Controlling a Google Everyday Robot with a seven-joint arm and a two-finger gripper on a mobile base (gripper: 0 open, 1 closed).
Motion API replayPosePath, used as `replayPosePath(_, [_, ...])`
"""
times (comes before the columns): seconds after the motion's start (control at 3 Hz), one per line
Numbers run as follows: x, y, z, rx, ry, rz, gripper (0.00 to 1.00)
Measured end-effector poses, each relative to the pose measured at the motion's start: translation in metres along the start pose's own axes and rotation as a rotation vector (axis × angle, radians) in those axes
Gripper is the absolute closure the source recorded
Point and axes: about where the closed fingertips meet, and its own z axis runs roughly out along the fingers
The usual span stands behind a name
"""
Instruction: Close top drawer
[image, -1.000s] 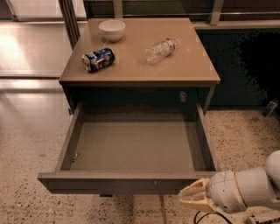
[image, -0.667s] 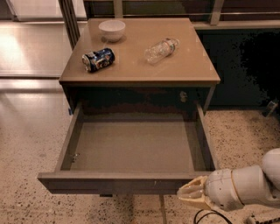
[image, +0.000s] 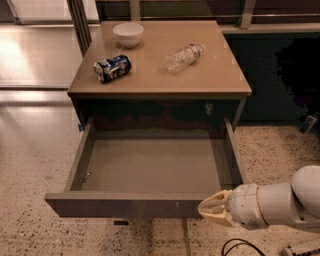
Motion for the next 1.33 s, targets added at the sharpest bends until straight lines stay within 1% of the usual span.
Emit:
replayPosePath(0.33, [0.0, 0.0, 0.0, 0.0, 0.0, 0.0, 1.0])
replayPosePath(1.0, [0.004, -0.014, 0.012, -0.005, 0.01, -0.029, 1.0])
replayPosePath(1.33, [0.002, -0.035, 0.018, 0.011, 0.017, -0.071, 1.0])
